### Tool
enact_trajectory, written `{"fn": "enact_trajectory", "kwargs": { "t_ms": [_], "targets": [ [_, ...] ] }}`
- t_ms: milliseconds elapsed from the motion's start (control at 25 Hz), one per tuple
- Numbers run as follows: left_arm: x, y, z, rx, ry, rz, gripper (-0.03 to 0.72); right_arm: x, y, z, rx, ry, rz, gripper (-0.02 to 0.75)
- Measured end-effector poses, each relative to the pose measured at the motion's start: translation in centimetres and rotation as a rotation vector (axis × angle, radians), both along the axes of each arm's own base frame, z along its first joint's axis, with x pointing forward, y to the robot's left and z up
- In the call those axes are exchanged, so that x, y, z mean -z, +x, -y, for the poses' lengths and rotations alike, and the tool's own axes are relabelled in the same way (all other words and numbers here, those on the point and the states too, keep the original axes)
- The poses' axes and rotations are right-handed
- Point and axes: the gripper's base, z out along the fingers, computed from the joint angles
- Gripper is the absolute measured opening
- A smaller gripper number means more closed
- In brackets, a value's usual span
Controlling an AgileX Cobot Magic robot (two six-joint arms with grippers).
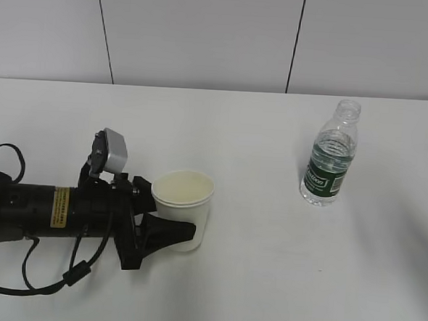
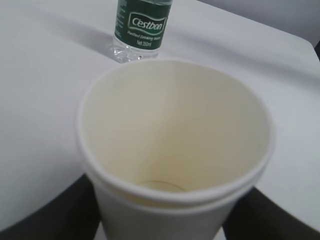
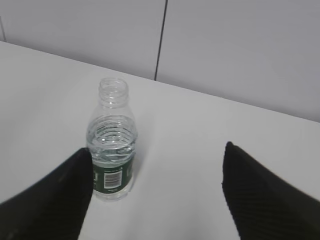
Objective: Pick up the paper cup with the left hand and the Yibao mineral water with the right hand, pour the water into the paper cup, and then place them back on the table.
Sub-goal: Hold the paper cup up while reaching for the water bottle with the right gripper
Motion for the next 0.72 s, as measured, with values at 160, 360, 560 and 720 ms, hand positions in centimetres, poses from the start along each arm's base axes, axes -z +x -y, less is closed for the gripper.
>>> {"fn": "enact_trajectory", "kwargs": {
  "t_ms": [160, 360, 560, 720],
  "targets": [
    [0.0, 0.0, 0.0, -0.001, 0.000, 0.000, 0.470, 1.5, 1.8, -0.9, -0.089, -0.003, -0.020, 0.592],
    [0.0, 0.0, 0.0, -0.003, -0.001, 0.000, 0.470, 3.1, 3.2, -1.4, -0.143, 0.018, -0.040, 0.592],
    [0.0, 0.1, 0.0, -0.013, -0.004, -0.001, 0.470, 4.4, 4.4, -1.9, -0.182, 0.053, -0.032, 0.592],
    [-0.1, 0.2, 0.0, -0.025, -0.007, -0.002, 0.470, 5.7, 5.3, -2.2, -0.208, 0.082, -0.036, 0.592]
  ]
}}
